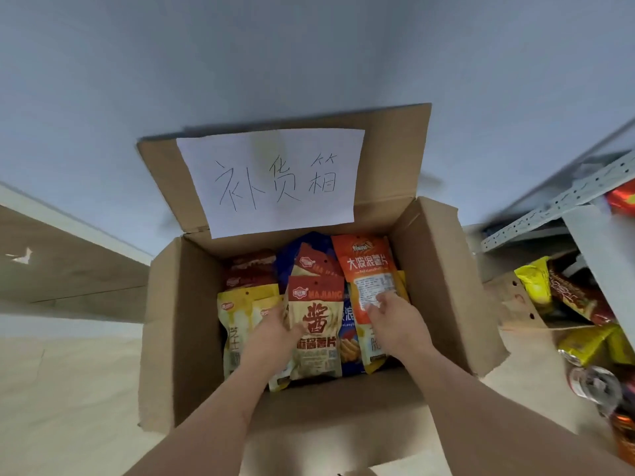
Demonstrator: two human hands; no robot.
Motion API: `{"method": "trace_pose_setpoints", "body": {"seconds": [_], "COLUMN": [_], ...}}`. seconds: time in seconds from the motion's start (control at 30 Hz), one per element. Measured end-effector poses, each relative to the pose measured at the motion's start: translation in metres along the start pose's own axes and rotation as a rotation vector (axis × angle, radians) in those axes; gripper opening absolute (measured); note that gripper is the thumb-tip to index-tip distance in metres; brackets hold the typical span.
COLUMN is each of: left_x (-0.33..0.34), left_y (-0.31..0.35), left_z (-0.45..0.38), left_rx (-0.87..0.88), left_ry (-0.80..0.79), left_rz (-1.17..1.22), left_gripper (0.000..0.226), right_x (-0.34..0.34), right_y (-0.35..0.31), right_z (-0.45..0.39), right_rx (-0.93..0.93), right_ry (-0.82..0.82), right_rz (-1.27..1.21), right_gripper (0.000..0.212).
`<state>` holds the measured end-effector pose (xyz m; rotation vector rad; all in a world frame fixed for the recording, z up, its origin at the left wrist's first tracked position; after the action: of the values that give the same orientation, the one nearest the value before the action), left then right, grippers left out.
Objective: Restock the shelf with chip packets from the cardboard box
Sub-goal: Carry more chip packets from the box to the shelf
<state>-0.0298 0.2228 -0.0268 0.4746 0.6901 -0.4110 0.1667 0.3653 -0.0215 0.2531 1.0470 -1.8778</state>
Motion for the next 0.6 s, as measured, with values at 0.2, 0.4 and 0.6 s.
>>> {"method": "trace_pose_setpoints", "body": {"seconds": [0.2, 0.4, 0.6], "left_x": [0.1, 0.156, 0.155], "left_y": [-0.028, -0.062, -0.07], "left_z": [-0.087, -0.123, -0.117], "left_rx": [-0.067, -0.272, -0.345], "left_ry": [-0.179, -0.125, -0.118], "left_rz": [0.25, 0.336, 0.414], "left_gripper": [0.066, 0.091, 0.074], "right_x": [0.03, 0.053, 0.061], "right_y": [0.05, 0.087, 0.11], "right_z": [-0.104, -0.174, -0.189], "right_rx": [0.16, 0.205, 0.365], "right_ry": [0.069, 0.078, 0.066], "right_rz": [-0.082, 0.038, -0.063], "right_gripper": [0.06, 0.065, 0.099]}}
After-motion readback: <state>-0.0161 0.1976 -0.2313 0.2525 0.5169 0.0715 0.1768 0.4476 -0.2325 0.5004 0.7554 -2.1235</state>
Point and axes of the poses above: each hand's wrist, its own z-axis away from the middle knuckle, its own x-axis out of the palm, y = z × x, the point moved 9 cm from there along -z, towards the middle knuckle, and after that the axes turned 12 degrees about -z, right-handed, at the moved point
